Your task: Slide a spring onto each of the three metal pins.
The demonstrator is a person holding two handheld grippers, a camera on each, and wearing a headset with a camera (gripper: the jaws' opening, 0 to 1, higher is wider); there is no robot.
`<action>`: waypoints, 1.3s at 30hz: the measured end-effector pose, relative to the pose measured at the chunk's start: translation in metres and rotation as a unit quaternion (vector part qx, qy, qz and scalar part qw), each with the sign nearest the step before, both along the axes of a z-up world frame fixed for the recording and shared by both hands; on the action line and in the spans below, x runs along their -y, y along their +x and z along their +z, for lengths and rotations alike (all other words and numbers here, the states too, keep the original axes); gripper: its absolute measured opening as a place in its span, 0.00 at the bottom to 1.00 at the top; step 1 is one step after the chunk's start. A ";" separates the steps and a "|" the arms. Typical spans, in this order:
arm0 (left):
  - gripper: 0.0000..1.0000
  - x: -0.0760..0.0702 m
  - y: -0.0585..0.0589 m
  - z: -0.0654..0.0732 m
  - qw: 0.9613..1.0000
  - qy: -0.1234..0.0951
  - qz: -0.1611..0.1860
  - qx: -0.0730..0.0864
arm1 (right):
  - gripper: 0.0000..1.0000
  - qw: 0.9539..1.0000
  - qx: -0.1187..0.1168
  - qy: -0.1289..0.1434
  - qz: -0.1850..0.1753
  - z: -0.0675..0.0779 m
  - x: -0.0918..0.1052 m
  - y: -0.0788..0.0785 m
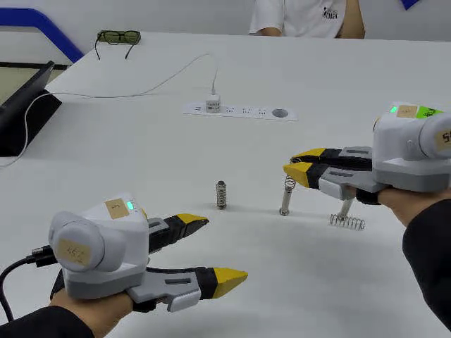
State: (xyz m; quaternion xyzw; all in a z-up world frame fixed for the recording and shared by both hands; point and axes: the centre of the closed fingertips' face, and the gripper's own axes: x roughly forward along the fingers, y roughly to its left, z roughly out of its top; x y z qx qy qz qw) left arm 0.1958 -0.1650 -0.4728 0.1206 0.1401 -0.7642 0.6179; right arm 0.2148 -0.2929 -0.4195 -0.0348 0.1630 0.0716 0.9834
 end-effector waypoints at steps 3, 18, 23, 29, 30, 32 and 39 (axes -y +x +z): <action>0.61 0.000 -0.001 0.000 1.000 0.000 -0.001 -0.001 | 0.12 1.000 -0.002 0.005 -0.009 -0.003 0.005 0.002; 0.60 0.000 -0.003 -0.003 1.000 0.004 -0.002 -0.004 | 0.12 0.999 -0.024 0.018 -0.027 -0.026 0.012 0.007; 0.59 0.000 -0.003 -0.003 1.000 0.004 -0.002 -0.004 | 0.12 0.999 -0.028 0.019 -0.028 -0.032 0.011 0.007; 0.59 0.000 -0.003 -0.003 1.000 0.006 -0.002 -0.004 | 0.12 0.999 -0.036 0.014 -0.034 -0.041 0.012 0.009; 0.59 0.000 -0.003 -0.003 1.000 0.006 -0.002 -0.003 | 0.12 0.999 -0.037 0.014 -0.035 -0.043 0.012 0.009; 0.59 0.000 -0.003 -0.003 1.000 0.006 -0.002 -0.004 | 0.12 0.998 -0.042 0.008 -0.039 -0.048 0.012 0.010; 0.58 -0.001 -0.003 -0.004 1.000 0.008 -0.002 -0.003 | 0.12 0.997 -0.063 -0.002 -0.051 -0.066 0.015 0.010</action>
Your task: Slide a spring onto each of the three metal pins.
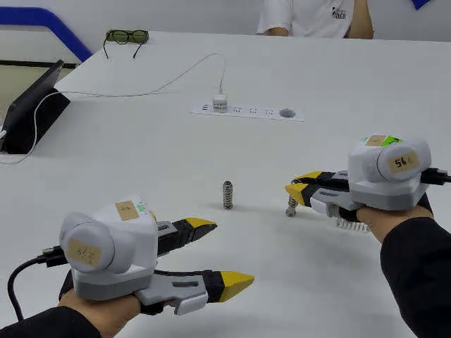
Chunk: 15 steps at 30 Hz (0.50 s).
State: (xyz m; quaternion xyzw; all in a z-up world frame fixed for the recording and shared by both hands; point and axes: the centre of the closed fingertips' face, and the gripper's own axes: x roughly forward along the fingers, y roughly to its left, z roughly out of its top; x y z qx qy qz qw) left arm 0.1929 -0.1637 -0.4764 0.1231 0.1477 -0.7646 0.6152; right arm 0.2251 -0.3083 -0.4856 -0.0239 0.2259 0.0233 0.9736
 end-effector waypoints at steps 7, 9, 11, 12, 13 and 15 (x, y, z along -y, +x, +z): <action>0.58 -0.001 0.000 0.000 1.000 0.002 0.000 0.000 | 0.12 1.000 -0.016 0.002 -0.008 -0.013 0.001 -0.002; 0.58 -0.001 0.000 -0.001 1.000 0.003 -0.001 0.000 | 0.12 1.000 -0.022 0.002 -0.011 -0.016 0.002 -0.002; 0.58 -0.001 0.000 -0.001 1.000 0.003 -0.002 0.001 | 0.12 1.000 -0.018 0.004 -0.017 -0.016 0.003 -0.001; 0.58 0.000 -0.001 -0.001 1.000 0.003 -0.002 0.001 | 0.12 1.000 -0.020 0.005 -0.018 -0.016 0.003 0.000; 0.58 0.000 -0.001 -0.001 1.000 0.003 -0.002 0.001 | 0.12 1.000 -0.020 0.005 -0.018 -0.016 0.003 0.000; 0.58 0.000 0.000 0.000 1.000 0.003 -0.001 0.002 | 0.12 1.000 -0.019 0.005 -0.020 -0.016 0.003 0.001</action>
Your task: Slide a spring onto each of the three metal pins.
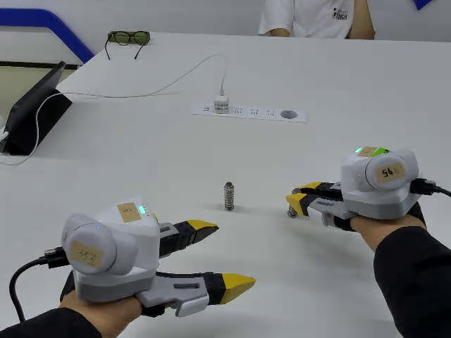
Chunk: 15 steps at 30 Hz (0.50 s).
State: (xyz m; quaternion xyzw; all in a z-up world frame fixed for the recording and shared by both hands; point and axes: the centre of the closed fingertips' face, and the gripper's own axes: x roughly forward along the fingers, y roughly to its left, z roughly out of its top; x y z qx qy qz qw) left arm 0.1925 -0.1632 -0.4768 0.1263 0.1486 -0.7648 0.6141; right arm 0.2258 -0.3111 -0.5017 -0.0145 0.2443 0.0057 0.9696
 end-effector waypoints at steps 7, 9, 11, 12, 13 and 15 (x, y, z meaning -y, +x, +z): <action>0.58 0.000 0.001 0.000 1.000 0.000 0.001 0.000 | 0.12 1.000 0.000 0.001 -0.002 -0.002 0.001 0.002; 0.58 0.000 0.001 0.000 1.000 0.000 0.001 0.000 | 0.12 1.000 -0.002 -0.002 -0.002 -0.004 0.002 0.003; 0.58 0.000 0.001 -0.001 1.000 0.001 0.001 0.000 | 0.12 1.000 -0.007 -0.003 -0.002 -0.008 0.003 0.004; 0.58 0.000 0.001 -0.001 1.000 0.001 0.001 0.001 | 0.12 1.000 -0.009 -0.004 -0.001 -0.009 0.002 0.003; 0.58 0.000 0.001 -0.001 1.000 0.001 0.001 0.001 | 0.12 1.000 -0.010 -0.004 0.000 -0.010 0.002 0.003; 0.58 -0.001 0.002 -0.001 1.000 0.001 0.002 0.001 | 0.13 1.000 -0.015 -0.003 0.001 -0.011 0.001 0.001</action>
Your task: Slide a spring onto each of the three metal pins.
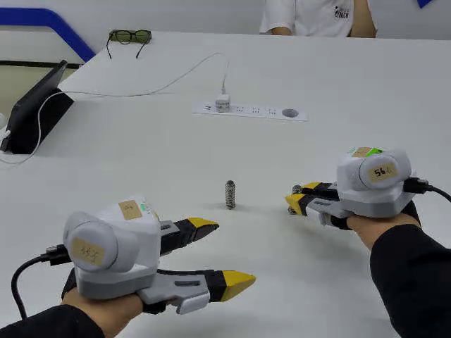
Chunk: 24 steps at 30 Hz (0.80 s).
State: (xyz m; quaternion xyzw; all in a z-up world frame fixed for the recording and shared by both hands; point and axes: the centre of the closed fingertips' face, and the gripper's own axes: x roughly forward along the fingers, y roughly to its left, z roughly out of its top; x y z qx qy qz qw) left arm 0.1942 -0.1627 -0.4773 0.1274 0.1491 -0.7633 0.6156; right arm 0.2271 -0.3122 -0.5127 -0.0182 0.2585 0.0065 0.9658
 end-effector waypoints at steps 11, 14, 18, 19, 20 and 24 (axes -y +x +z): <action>0.58 0.002 0.000 0.001 1.000 -0.002 -0.003 0.001 | 0.17 1.000 -0.005 -0.005 -0.003 0.004 0.000 -0.015; 0.58 0.003 0.001 0.001 1.000 -0.004 -0.003 0.000 | 0.18 1.000 -0.006 -0.006 0.000 0.006 -0.003 -0.022; 0.58 0.003 0.000 0.001 1.000 -0.004 -0.006 0.000 | 0.18 1.000 -0.007 -0.013 0.007 0.010 -0.006 -0.032; 0.58 0.003 -0.001 0.001 1.000 -0.004 -0.007 0.001 | 0.18 1.000 -0.008 -0.013 0.009 0.012 -0.007 -0.036; 0.58 0.003 -0.001 0.001 1.000 -0.004 -0.007 0.001 | 0.18 1.000 -0.008 -0.013 0.011 0.013 -0.008 -0.038; 0.58 0.005 -0.001 0.002 1.000 -0.005 -0.010 0.001 | 0.19 1.000 -0.014 -0.017 0.021 0.018 -0.013 -0.050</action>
